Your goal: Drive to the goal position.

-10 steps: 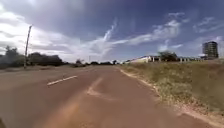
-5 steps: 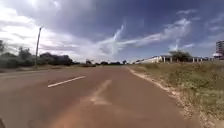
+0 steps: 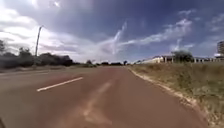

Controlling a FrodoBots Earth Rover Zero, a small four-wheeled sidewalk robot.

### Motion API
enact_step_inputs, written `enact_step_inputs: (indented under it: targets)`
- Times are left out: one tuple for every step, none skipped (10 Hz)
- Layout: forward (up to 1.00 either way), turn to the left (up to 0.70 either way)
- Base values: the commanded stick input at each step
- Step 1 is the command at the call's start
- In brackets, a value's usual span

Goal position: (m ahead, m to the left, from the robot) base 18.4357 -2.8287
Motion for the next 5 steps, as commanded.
enact_step_inputs:
  targets:
    - [1.0, 0.0]
    - [1.0, 0.0]
    - [1.0, 0.0]
    - [1.0, 0.0]
    - [1.0, 0.0]
